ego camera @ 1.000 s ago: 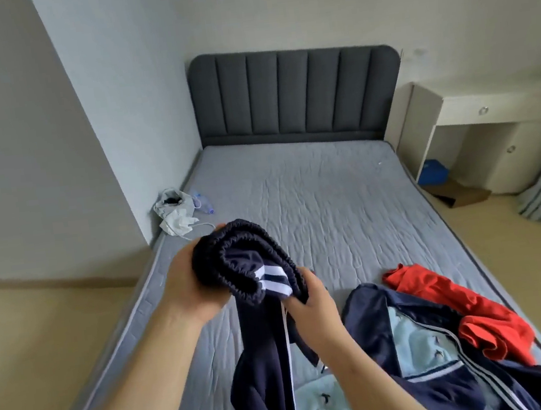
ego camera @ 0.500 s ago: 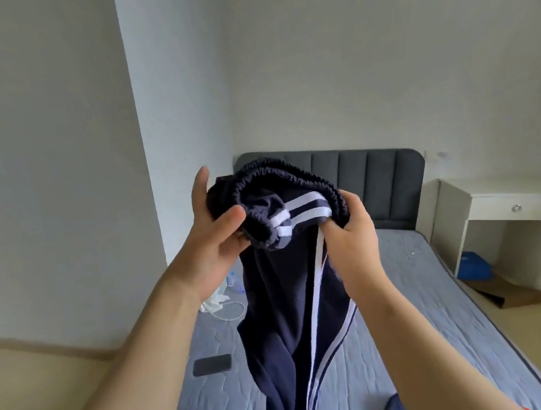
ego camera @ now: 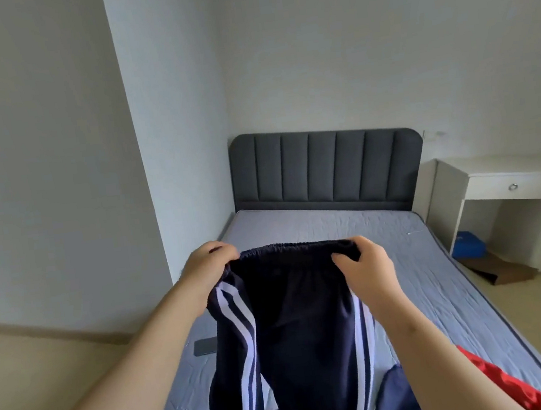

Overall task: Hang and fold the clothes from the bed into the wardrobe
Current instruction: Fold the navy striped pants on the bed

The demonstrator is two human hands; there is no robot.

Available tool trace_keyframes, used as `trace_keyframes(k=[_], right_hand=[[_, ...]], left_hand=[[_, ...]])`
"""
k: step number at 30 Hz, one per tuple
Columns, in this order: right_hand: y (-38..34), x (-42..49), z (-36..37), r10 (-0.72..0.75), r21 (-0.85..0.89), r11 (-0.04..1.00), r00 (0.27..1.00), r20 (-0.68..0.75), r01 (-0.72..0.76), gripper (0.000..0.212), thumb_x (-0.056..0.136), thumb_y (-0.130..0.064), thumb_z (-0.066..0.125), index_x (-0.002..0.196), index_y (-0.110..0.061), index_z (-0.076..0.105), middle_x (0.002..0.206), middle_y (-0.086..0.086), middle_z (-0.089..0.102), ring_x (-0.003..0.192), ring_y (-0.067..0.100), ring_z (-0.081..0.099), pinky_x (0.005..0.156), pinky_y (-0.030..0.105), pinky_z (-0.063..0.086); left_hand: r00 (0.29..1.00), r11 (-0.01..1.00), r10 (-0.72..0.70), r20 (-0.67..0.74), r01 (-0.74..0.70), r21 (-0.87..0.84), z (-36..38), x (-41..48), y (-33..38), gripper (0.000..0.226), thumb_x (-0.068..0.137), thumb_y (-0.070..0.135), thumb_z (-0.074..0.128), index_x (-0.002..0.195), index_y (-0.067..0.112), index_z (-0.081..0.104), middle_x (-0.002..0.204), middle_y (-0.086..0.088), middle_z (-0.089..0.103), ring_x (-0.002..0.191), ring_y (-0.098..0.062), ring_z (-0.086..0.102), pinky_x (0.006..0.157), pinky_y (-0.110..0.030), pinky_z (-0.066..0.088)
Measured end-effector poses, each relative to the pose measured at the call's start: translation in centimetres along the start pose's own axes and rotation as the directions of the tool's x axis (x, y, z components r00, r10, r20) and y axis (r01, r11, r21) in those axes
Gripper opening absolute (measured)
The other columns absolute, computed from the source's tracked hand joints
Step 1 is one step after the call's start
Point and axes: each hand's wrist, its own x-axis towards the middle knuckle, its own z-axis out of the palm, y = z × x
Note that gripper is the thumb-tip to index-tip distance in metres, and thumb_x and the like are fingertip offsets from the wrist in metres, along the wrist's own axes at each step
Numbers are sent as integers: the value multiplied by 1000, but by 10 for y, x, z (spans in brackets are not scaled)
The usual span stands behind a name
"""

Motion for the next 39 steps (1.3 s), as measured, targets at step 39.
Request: trace_keyframes(k=[39], right_hand=[[-139,54,-57,-15,643,683,873,487,-347,43,89,-42,51,80,-7,76,85,11,74,73,23,71,58,30,58]], left_hand=[[895,914,311,321,-190,-357,-125,19,127,16,85,12,50,92,9,65,82,-8,74,68,-16,70,58,-26,57]])
